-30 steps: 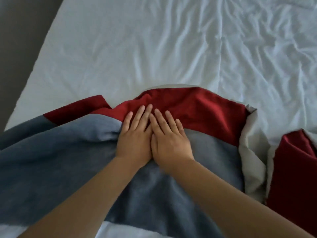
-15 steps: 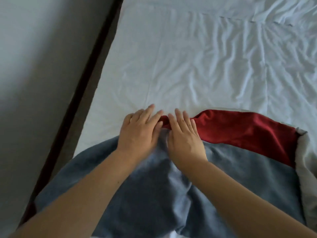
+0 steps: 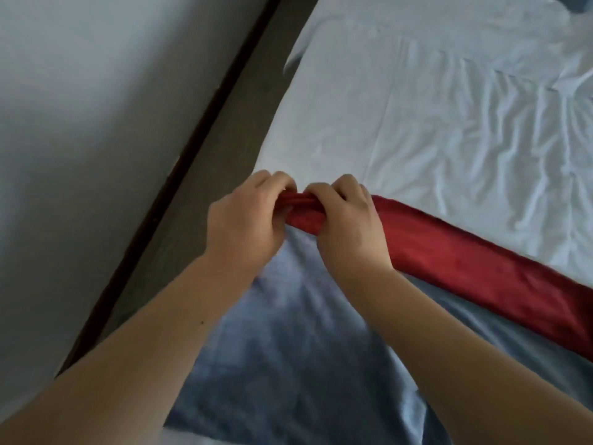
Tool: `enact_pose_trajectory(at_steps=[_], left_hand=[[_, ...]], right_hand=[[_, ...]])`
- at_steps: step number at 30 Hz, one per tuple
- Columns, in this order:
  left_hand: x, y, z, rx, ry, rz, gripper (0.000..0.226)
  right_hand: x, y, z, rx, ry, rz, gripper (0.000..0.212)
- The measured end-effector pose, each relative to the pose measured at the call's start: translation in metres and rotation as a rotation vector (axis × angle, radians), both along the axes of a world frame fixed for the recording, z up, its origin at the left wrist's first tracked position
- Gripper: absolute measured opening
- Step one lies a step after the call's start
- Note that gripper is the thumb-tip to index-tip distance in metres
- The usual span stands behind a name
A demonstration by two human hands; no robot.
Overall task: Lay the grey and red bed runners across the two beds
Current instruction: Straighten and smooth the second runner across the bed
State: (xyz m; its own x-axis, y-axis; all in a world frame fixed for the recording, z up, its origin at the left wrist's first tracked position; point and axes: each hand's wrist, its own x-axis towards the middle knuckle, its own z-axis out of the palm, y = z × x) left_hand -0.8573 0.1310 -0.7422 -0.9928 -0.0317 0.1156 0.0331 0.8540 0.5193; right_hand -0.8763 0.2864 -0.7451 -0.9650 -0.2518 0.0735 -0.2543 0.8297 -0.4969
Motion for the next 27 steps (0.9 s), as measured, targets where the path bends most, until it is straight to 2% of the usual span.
enact_pose_trajectory(at_steps=[2,4,6,8,9,12,15,20,27], left_hand=[[-0.001,-0.030,0.009,-0.059,0.175,0.102,0.020],[0.004,-0.055,0.002,-0.133,0.192,0.167,0.031],[0.014,-0.072,-0.020,-0.224,0.039,0.209,0.054],[0.029,-0.077,-0.050,-0.335,-0.183,0.199,0.079],[0.038,-0.074,-0.065,-0.361,-0.284,0.161,0.084],[0.071,-0.052,-0.108,-0.207,-0.479,0.018,0.076],[0.096,-0.040,-0.133,0.004,-0.451,0.045,0.073],[0.100,-0.039,-0.143,0.000,-0.319,0.101,0.072],[0.167,-0.037,-0.136,-0.041,-0.355,0.128,0.072]], right_hand=[[-0.010,-0.033,0.005,-0.144,0.089,0.023,0.061],[-0.012,-0.058,-0.002,-0.119,0.032,0.085,0.074],[-0.002,-0.070,-0.025,0.062,-0.094,0.169,0.077],[0.017,-0.067,-0.057,0.232,-0.251,0.231,0.067],[0.026,-0.060,-0.072,0.304,-0.311,0.247,0.061],[0.055,-0.033,-0.105,0.462,-0.300,0.262,0.058],[0.064,-0.024,-0.116,0.478,-0.249,0.251,0.059],[0.058,-0.031,-0.117,0.502,-0.257,0.241,0.061],[0.065,-0.035,-0.111,0.594,-0.264,0.259,0.064]])
